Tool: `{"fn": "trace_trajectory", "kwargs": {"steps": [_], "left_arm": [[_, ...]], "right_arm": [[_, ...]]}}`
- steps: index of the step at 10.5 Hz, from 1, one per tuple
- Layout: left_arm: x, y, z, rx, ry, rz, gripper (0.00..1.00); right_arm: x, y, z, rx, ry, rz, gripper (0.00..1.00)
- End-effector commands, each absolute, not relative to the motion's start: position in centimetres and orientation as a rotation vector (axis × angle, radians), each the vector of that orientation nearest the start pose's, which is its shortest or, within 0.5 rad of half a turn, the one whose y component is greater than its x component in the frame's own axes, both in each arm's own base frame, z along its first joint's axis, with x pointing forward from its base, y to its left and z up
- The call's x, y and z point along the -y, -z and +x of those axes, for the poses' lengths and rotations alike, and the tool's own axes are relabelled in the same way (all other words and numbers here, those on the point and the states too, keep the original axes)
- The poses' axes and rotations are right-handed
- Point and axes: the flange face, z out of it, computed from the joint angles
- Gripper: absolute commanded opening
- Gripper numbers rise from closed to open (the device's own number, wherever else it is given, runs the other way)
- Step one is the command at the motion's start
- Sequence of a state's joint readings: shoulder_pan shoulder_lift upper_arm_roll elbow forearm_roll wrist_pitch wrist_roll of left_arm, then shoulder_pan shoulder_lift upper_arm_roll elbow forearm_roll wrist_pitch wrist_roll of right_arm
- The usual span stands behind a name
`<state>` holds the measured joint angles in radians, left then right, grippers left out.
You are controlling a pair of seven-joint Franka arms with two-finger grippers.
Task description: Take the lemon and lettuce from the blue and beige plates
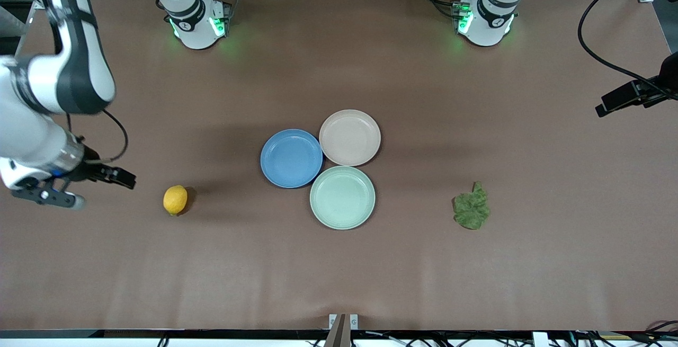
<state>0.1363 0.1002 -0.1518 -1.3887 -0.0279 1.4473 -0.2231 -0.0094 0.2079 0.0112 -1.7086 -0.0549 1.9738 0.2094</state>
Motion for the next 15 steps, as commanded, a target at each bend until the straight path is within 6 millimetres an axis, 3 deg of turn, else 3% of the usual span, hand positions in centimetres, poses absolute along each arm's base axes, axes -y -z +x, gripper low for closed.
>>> {"fn": "trace_trajectory", "kwargs": {"steps": [1,4,7,11,15], "left_arm": [[1.0,-65.2,56.6,0.314,-0.065,-3.137,1.0],[0.5,-65.2,56.5,0.33,-0.064,-3.14,1.0],[0.6,-66.0,56.1,0.327,-0.043,-3.146,1.0],[0.4,-66.1,56.0,0.327,-0.043,-3.148,1.0],[0.2,-66.7,55.6,0.316,-0.027,-3.156,1.0]], "right_arm": [[0.6,-52.6,59.9,-0.197,0.122,-3.163,1.0],[0.6,-58.5,57.7,-0.131,0.214,-3.164,1.0],[-0.2,-62.5,56.6,-0.132,0.184,-3.104,1.0],[-0.2,-63.3,55.3,-0.098,0.15,-3.111,1.0],[0.2,-62.0,54.9,-0.085,0.017,-3.118,1.0]]}}
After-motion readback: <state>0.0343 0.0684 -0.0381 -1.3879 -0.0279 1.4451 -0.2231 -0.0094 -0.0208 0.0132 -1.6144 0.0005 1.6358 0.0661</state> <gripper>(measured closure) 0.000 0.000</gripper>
